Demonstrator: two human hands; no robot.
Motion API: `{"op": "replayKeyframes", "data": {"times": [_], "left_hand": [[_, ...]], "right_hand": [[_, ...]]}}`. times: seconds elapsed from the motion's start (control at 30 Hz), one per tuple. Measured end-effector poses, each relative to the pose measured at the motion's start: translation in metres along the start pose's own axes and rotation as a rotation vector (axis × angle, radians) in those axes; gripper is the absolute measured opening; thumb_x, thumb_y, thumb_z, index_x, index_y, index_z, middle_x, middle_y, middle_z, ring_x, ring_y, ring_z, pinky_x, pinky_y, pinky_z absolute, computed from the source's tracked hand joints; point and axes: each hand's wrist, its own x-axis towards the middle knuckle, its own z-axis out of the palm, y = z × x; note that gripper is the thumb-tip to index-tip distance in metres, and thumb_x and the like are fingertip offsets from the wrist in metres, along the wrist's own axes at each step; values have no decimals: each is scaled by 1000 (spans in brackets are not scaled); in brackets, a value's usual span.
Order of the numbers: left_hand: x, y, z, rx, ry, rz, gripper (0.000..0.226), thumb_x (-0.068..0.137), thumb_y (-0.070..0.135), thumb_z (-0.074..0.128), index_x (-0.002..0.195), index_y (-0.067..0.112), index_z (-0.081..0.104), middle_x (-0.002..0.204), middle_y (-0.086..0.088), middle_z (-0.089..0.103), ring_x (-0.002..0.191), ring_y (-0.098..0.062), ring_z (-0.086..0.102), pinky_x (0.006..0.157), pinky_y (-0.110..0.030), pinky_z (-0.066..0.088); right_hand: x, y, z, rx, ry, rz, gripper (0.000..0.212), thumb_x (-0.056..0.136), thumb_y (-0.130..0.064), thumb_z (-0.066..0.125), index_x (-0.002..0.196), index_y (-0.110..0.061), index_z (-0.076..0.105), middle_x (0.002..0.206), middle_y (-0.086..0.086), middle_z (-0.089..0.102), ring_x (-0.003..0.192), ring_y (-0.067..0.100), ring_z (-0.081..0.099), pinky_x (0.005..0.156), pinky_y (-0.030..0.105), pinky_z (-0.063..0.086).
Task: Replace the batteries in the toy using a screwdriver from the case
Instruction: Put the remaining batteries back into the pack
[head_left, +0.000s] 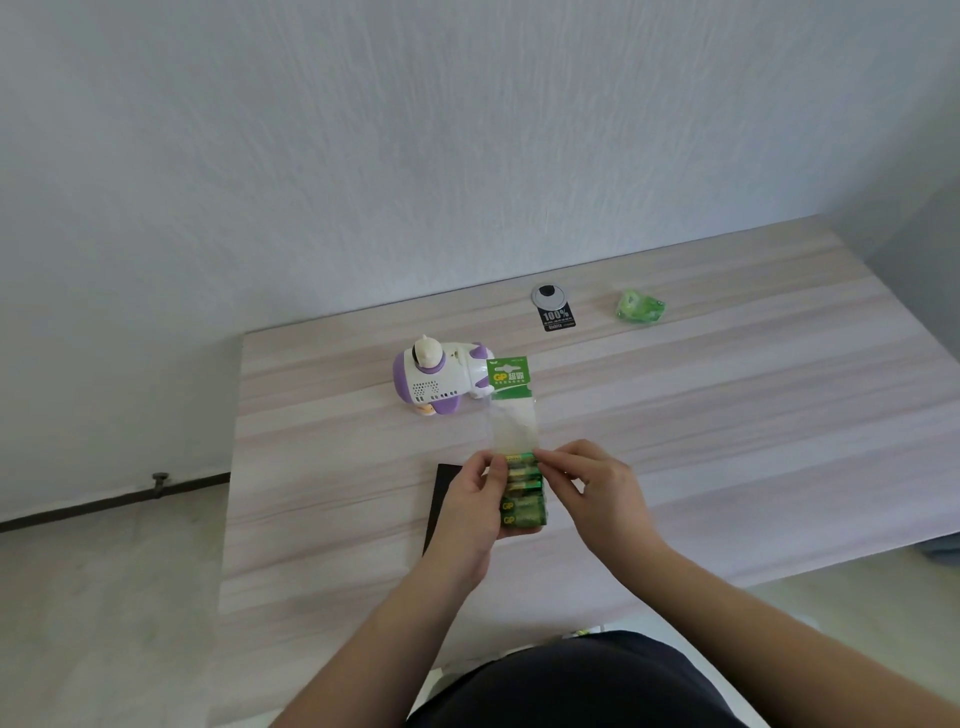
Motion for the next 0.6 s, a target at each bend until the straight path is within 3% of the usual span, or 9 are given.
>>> {"op": "replayKeyframes", "data": {"times": [0.33, 0.47, 0.6], "left_hand": [[12, -5, -9, -17, 71, -54, 18, 101, 28, 49, 98, 14, 61, 99, -16, 69, 85, -32, 70, 60, -42, 58], [10, -1, -18, -64, 90, -68, 18, 102, 26, 46, 100, 12, 57, 88, -7, 71, 71, -22, 71, 63, -45, 60], [10, 2, -32, -93, 106, -74, 18, 101, 27, 48, 99, 13, 58, 91, -9, 71, 74, -25, 69, 63, -45, 60]], "right_hand": [[15, 21, 10, -1, -116, -11, 15, 90, -17, 65, 102, -19, 75, 91, -9, 66, 80, 2, 56, 69, 3, 37], [20, 36, 17, 8, -100, 188, 18, 97, -18, 54, 106, -22, 69, 97, -11, 61, 87, 5, 54, 71, 9, 37], [21, 57, 33, -99, -319, 361, 24, 97, -24, 49, 118, -24, 59, 101, -6, 61, 86, 11, 56, 71, 23, 41]]}}
